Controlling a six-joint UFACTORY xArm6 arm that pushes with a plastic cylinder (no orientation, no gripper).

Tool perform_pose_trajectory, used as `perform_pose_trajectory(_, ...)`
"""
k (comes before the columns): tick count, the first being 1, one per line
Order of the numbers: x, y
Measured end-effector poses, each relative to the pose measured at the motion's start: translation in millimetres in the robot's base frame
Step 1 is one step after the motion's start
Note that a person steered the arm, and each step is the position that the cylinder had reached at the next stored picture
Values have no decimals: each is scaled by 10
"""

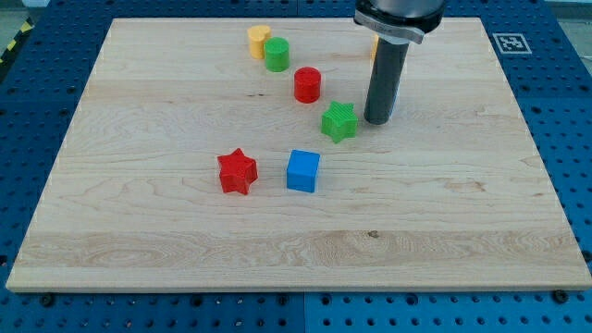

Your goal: Slide the red star towards center left

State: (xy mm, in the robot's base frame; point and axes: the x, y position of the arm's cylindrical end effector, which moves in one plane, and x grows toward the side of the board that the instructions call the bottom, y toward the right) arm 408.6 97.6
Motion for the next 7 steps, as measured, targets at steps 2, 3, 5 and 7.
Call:
perform_pose_trajectory(2, 78, -267)
perform_pose_trajectory(3, 186, -363)
perform_pose_trajectory(5, 760, -214)
perform_pose_trajectory(7, 1552, -659)
